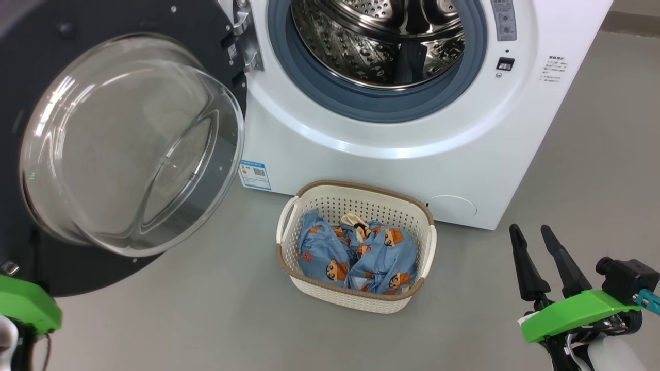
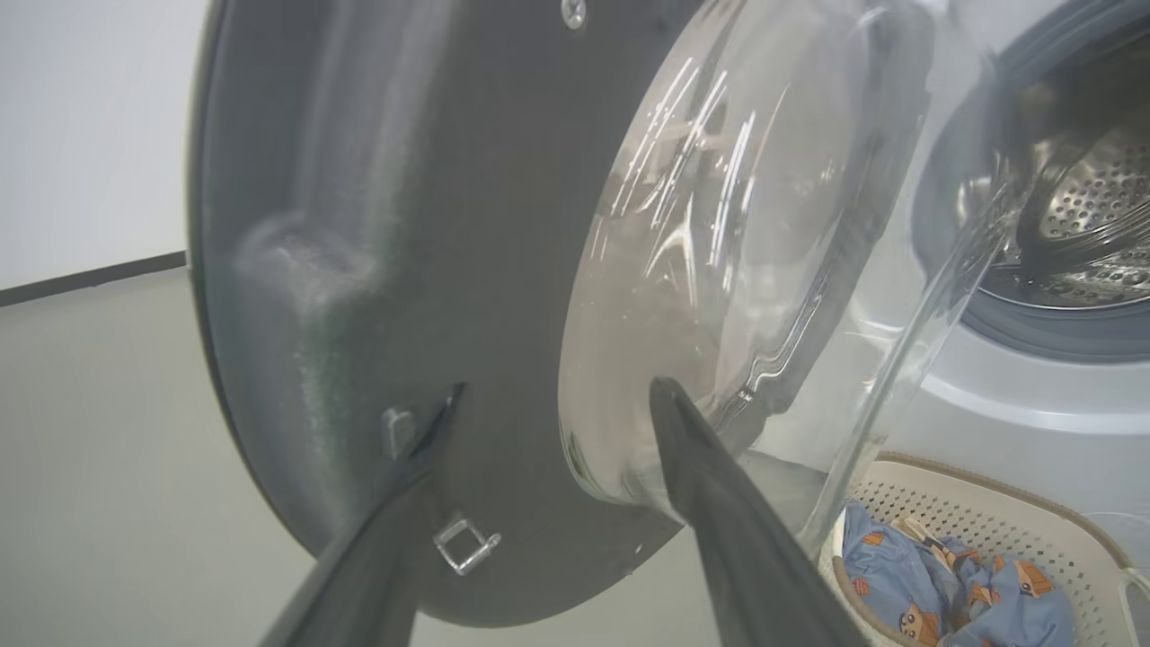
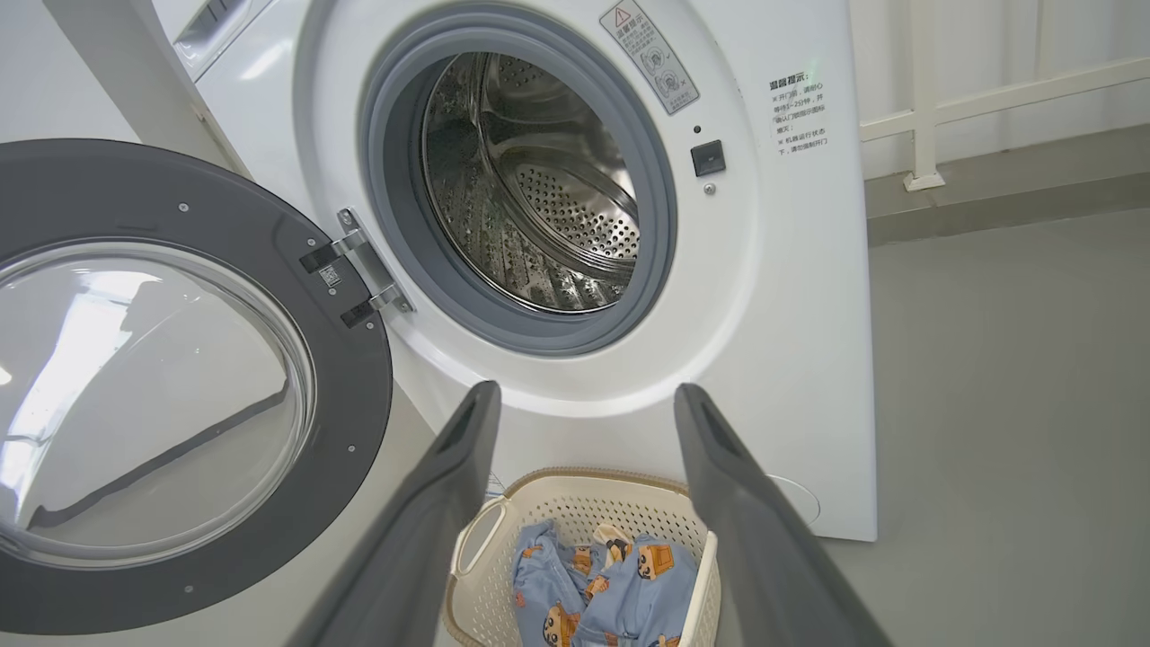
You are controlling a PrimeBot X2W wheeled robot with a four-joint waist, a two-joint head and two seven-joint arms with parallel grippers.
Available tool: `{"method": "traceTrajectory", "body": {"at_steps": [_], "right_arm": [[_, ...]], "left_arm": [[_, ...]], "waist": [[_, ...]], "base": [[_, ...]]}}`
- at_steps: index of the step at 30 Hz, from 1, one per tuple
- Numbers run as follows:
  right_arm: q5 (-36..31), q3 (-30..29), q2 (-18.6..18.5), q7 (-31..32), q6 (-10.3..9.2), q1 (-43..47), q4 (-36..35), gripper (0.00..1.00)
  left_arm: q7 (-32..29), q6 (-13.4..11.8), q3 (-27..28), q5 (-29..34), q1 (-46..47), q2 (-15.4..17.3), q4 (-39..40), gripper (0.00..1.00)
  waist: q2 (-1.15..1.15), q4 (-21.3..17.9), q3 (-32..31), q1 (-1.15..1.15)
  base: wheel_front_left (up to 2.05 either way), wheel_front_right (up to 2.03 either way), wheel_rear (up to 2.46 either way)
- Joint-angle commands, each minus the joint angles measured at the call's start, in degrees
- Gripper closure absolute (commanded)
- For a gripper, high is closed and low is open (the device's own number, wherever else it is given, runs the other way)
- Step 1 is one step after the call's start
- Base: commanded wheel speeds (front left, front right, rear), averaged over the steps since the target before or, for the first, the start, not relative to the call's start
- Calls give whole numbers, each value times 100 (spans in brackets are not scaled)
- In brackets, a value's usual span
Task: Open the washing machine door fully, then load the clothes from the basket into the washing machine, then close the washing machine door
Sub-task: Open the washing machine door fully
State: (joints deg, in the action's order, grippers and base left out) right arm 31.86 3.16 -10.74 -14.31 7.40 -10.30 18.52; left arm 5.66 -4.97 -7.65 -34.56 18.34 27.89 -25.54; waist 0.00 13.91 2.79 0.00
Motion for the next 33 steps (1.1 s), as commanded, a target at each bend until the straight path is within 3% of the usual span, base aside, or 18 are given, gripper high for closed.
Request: {"method": "traceTrajectory", "body": {"at_steps": [1, 16, 25, 33], "right_arm": [[-3, 135, -35, -69, 9, -4, -122, 0], [-16, 333, -137, -69, 9, 36, -100, 0], [-35, 444, -203, -69, 9, -12, -102, 0], [-31, 570, -308, -69, 9, -89, -89, 0]], "left_arm": [[73, -81, 246, -32, 44, 244, 245, 0], [168, -553, -39, 133, -949, -128, 2004, 0], [263, -742, -231, 250, -1208, -333, 2392, 0], [458, -684, -400, 206, -1318, -561, 2405, 0]], "waist": [[0, -24, -40, 0], [0, -538, -244, 0], [0, -1001, -311, 0], [0, -1475, -333, 0]], "base": [[0, 0, 0], [0, 0, 0], [0, 0, 0], [0, 0, 0]]}}
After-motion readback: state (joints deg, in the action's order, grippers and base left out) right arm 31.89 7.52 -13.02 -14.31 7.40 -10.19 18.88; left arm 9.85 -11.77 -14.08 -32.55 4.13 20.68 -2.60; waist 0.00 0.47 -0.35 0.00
